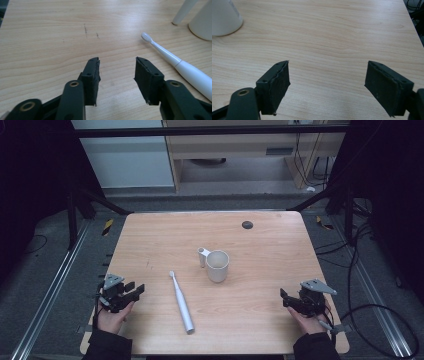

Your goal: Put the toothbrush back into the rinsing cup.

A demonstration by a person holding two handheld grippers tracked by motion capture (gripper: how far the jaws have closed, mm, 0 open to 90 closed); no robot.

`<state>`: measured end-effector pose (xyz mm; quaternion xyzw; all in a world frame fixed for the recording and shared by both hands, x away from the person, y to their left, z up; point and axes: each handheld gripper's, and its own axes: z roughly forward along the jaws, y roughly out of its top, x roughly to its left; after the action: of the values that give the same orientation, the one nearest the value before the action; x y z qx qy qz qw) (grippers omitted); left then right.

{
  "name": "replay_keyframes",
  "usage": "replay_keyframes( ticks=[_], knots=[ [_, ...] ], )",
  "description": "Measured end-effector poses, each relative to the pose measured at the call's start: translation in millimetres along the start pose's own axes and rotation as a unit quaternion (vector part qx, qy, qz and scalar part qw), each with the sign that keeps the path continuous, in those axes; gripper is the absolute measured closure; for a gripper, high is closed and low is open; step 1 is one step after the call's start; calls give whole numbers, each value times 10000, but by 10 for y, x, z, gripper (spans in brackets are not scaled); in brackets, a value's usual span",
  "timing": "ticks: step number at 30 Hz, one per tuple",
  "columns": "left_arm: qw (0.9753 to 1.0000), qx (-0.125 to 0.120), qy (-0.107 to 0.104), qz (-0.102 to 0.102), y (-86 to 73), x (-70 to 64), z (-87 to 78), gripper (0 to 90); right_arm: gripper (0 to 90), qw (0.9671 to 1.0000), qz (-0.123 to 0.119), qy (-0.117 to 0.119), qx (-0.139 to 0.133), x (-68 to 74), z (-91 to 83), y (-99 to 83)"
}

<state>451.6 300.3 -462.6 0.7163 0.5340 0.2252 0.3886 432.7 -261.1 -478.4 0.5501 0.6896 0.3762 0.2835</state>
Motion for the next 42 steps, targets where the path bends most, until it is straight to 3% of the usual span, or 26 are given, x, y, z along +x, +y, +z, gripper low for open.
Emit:
replay_keyframes(
  ticks=[9,28,42],
  knots=[
    [9999,38,-66,73,20,-110,-24,716,221,9999,-16,107,-78,35,-29,5],
    [9968,252,-225,718,38,-391,90,888,267,9995,-148,273,-36,101,-21,10],
    [9926,509,-353,1042,54,-591,272,896,267,9991,-257,332,-31,135,7,17]
  ],
)
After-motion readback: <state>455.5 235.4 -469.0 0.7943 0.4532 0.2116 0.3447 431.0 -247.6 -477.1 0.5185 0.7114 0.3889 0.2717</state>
